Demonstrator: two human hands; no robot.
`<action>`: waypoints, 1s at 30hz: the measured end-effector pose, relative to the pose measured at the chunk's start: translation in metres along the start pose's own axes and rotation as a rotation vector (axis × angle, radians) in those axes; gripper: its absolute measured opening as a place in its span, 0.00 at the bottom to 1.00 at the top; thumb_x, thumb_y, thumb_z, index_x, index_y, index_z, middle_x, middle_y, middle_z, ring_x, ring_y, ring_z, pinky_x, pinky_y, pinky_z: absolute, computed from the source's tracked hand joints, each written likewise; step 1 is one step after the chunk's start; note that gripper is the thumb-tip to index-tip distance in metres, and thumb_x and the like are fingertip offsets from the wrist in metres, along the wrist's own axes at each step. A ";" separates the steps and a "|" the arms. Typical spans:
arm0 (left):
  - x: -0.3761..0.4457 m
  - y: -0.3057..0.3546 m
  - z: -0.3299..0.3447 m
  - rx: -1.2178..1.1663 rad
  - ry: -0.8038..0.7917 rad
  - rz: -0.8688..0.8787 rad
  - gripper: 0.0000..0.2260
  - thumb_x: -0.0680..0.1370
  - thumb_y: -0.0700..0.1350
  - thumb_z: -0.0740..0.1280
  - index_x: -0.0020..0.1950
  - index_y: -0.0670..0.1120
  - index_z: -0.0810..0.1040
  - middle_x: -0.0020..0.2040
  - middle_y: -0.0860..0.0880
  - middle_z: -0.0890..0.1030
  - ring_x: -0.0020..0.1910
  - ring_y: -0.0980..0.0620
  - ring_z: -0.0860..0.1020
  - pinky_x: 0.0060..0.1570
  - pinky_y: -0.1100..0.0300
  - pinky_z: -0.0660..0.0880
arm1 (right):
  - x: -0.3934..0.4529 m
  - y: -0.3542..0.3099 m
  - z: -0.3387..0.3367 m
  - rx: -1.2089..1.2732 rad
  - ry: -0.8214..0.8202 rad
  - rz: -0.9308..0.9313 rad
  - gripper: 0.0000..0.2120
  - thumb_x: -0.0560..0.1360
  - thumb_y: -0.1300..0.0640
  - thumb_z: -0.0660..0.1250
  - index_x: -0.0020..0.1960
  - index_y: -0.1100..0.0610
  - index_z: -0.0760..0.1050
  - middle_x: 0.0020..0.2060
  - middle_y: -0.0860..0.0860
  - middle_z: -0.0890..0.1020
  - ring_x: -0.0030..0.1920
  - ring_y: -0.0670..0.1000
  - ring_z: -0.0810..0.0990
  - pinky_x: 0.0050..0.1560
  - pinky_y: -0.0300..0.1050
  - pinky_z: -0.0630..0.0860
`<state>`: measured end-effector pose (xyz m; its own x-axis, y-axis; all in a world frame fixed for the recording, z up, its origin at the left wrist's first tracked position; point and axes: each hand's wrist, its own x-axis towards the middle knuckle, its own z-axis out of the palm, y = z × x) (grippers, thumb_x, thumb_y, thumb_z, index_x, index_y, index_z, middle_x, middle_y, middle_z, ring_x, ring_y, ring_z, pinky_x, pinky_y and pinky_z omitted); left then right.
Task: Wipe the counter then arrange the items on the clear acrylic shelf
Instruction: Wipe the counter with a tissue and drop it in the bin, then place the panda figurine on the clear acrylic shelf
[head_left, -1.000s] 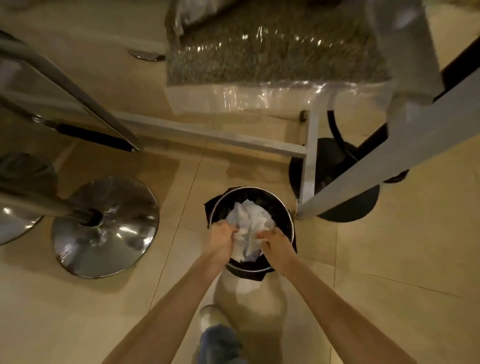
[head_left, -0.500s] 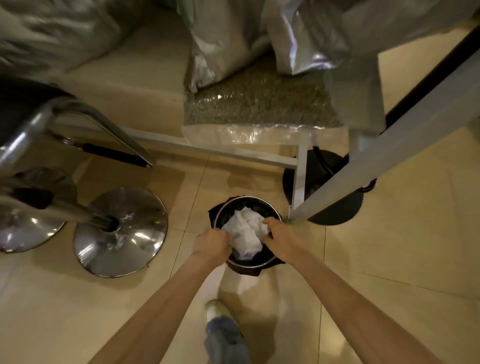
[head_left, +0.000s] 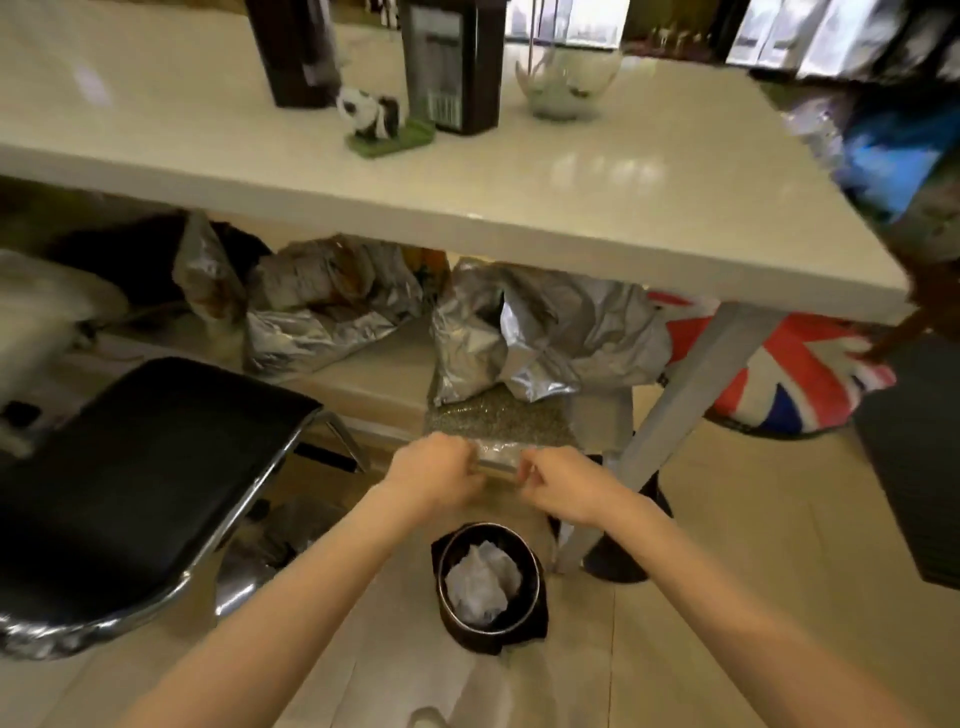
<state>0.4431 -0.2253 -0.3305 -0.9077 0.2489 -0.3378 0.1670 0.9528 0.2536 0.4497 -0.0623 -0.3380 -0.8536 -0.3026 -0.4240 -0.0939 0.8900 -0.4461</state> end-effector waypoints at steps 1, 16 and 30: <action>-0.010 0.006 -0.021 0.009 0.044 0.009 0.16 0.75 0.51 0.62 0.59 0.46 0.76 0.57 0.42 0.79 0.57 0.41 0.77 0.54 0.51 0.74 | -0.011 -0.010 -0.017 -0.033 0.025 -0.009 0.11 0.72 0.53 0.63 0.53 0.56 0.74 0.51 0.55 0.79 0.51 0.56 0.78 0.48 0.51 0.75; -0.055 0.044 -0.242 0.004 0.470 0.121 0.16 0.76 0.53 0.61 0.62 0.49 0.74 0.58 0.48 0.80 0.56 0.49 0.77 0.56 0.51 0.76 | -0.084 -0.104 -0.209 -0.168 0.446 -0.170 0.09 0.73 0.51 0.62 0.50 0.53 0.76 0.49 0.52 0.81 0.46 0.50 0.77 0.43 0.45 0.74; 0.039 -0.012 -0.288 -0.054 0.637 0.094 0.23 0.75 0.53 0.64 0.68 0.52 0.66 0.67 0.50 0.71 0.62 0.52 0.72 0.58 0.59 0.71 | 0.038 -0.121 -0.261 -0.003 0.652 -0.312 0.14 0.75 0.51 0.61 0.60 0.53 0.70 0.50 0.50 0.78 0.47 0.48 0.75 0.50 0.46 0.75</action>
<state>0.2952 -0.2771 -0.0856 -0.9436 0.1631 0.2882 0.2523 0.9178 0.3066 0.2951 -0.0921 -0.0946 -0.9185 -0.2788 0.2802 -0.3842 0.7966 -0.4667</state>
